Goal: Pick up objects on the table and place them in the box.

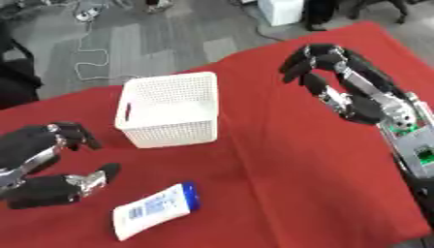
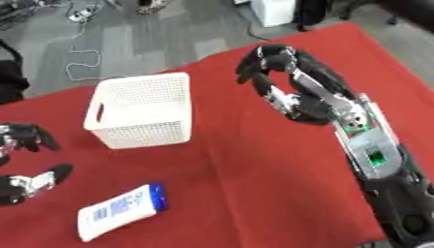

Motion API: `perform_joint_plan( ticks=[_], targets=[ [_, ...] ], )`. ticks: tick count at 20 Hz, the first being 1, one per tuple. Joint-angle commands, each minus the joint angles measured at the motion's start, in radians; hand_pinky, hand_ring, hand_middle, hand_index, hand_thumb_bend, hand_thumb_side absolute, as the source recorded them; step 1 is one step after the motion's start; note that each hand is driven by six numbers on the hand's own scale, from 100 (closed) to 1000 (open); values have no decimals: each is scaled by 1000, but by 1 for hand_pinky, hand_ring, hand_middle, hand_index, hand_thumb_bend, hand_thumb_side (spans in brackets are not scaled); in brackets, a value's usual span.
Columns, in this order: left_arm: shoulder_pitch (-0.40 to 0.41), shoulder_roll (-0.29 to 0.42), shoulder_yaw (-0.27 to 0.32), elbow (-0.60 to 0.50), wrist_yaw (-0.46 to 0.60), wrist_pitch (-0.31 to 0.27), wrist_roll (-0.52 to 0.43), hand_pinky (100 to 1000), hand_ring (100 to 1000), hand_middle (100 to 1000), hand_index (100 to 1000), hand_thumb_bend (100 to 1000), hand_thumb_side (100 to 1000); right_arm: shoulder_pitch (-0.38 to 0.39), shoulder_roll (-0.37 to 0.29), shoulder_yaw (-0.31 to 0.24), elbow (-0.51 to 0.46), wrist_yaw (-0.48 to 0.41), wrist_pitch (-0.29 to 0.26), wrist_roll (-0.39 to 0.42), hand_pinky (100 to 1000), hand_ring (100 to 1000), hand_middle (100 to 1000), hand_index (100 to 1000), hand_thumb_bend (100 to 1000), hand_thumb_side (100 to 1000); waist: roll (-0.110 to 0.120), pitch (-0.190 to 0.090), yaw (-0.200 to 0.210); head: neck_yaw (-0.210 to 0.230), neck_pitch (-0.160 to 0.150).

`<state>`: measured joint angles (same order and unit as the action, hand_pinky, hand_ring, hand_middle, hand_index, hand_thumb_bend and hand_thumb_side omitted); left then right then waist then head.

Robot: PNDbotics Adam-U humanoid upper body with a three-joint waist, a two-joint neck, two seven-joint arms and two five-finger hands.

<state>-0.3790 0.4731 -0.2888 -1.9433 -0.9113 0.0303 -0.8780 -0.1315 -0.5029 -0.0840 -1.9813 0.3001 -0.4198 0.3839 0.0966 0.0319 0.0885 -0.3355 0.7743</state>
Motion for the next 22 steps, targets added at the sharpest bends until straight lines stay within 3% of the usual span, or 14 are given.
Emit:
perform_joint_plan(
  ticks=[1, 22],
  targets=[
    [-19, 19, -7, 12, -18, -16, -28, 747, 761, 789, 822, 286, 1000, -12, -21, -8, -19, -5, -1, 2, 463, 636, 677, 685, 113, 998, -2, -9, -1, -3, -4],
    [-21, -13, -47, 139, -72, -36, -29, 753, 780, 816, 849, 349, 1000, -23, -21, -9, -19, 0, 1, 11, 463, 637, 679, 685, 110, 1000, 0, 7, -10, 17, -4]
  ],
)
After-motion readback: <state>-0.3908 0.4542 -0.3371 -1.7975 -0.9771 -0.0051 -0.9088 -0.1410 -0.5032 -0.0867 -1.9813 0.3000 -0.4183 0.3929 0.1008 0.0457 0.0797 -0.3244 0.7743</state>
